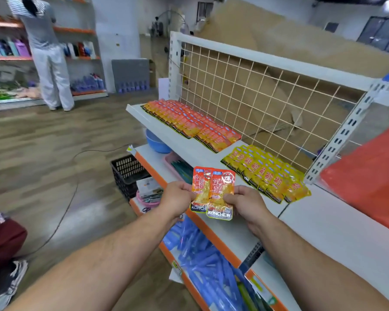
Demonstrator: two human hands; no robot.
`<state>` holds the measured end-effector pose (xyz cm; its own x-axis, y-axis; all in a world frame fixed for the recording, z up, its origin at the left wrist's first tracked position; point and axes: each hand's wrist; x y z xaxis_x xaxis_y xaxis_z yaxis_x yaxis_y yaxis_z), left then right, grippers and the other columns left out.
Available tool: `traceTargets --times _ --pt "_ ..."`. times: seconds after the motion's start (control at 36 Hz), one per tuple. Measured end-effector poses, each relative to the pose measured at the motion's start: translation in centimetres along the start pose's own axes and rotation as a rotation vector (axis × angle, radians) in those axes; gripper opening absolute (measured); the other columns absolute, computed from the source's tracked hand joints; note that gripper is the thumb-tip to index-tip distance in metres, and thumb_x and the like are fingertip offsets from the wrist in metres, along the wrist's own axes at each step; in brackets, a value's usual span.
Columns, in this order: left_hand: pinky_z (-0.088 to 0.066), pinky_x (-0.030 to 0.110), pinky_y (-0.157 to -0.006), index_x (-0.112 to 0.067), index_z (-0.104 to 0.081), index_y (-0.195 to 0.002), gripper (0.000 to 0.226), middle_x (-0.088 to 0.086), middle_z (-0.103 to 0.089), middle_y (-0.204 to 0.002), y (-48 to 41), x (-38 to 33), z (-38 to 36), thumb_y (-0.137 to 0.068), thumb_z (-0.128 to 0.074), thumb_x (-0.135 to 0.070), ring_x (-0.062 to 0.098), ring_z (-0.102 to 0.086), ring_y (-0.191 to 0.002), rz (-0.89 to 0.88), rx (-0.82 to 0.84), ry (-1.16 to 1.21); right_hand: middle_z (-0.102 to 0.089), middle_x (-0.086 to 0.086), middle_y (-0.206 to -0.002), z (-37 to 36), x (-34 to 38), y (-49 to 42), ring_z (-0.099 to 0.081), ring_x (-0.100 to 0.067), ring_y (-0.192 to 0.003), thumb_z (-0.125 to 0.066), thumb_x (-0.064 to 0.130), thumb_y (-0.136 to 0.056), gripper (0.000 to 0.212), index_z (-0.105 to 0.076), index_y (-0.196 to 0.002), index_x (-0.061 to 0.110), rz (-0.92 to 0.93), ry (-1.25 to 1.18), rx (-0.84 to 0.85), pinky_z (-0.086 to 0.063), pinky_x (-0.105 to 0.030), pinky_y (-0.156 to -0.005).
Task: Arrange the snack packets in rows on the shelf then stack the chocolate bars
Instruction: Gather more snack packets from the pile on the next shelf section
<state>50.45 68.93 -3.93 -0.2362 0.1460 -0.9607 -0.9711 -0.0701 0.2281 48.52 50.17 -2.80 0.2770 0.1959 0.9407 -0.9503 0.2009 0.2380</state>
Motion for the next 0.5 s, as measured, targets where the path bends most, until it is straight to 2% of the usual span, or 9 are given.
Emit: traceTargets --times 0.14,0.25,0.31,0.36,0.42,0.5 --pt "-0.036 0.015 -0.040 -0.014 -0.060 -0.064 0.029 -0.005 -0.056 -0.052 -4.4 -1.2 0.3 -0.086 -0.065 0.004 0.004 -0.047 -0.043 -0.007 -0.008 -0.021 -0.071 -0.006 -0.074 -1.4 1.1 -5.0 -0.064 -0.016 -0.057 -0.070 0.001 -0.087 0.009 -0.066 -0.081 0.007 0.014 -0.022 0.020 -0.044 -0.024 -0.050" --pt "-0.029 0.016 -0.037 -0.012 -0.055 -0.063 0.031 -0.009 -0.044 -0.037 -8.3 -2.7 0.7 -0.086 -0.063 0.006 0.008 -0.038 -0.036 0.010 -0.008 -0.034 -0.066 -0.003 -0.065 -2.2 2.4 -9.7 -0.061 -0.018 -0.057 -0.069 -0.003 -0.086 0.023 -0.061 -0.070 0.011 0.024 -0.058 0.032 -0.045 -0.028 -0.055" --pt "-0.031 0.016 -0.038 -0.014 -0.055 -0.061 0.033 -0.008 -0.048 -0.042 -10.4 -3.5 0.8 -0.085 -0.064 0.006 0.007 -0.041 -0.040 -0.005 -0.026 -0.071 -0.066 -0.005 -0.068 -2.5 3.0 -11.9 -0.061 -0.021 -0.062 -0.071 -0.003 -0.085 0.023 -0.061 -0.069 0.011 0.024 -0.065 0.039 -0.046 -0.031 -0.059" --pt "-0.035 0.014 -0.039 -0.014 -0.059 -0.063 0.030 -0.002 -0.057 -0.058 -12.6 -4.4 0.7 -0.084 -0.066 0.005 0.008 -0.048 -0.050 -0.020 -0.052 -0.107 -0.068 -0.006 -0.070 -2.7 3.6 -14.1 -0.062 -0.023 -0.066 -0.072 -0.002 -0.084 0.025 -0.061 -0.066 0.012 0.018 -0.057 0.047 -0.046 -0.033 -0.062" --pt "-0.036 0.011 -0.040 -0.013 -0.062 -0.067 0.024 0.003 -0.062 -0.072 -14.8 -5.0 0.5 -0.083 -0.067 0.005 0.009 -0.052 -0.058 -0.024 -0.074 -0.108 -0.066 -0.002 -0.067 -2.8 4.3 -16.1 -0.060 -0.019 -0.061 -0.073 -0.001 -0.084 0.029 -0.059 -0.064 0.015 0.011 -0.047 0.059 -0.046 -0.030 -0.059" --pt "-0.039 0.010 -0.040 -0.011 -0.064 -0.079 0.015 0.003 -0.064 -0.074 -17.3 -6.0 -0.1 -0.086 -0.068 0.002 0.008 -0.056 -0.061 -0.017 -0.083 -0.108 -0.054 0.000 -0.061 -2.7 5.1 -18.9 -0.049 -0.017 -0.058 -0.077 0.005 -0.080 0.035 -0.050 -0.061 0.017 0.006 -0.033 0.062 -0.037 -0.030 -0.059"
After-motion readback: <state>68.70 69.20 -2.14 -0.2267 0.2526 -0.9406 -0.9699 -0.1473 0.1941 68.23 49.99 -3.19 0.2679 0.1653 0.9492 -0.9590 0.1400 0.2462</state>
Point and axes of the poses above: each hand's wrist, its own y-axis away from the middle knuckle, its own z-axis out of the back of the hand, x = y × z
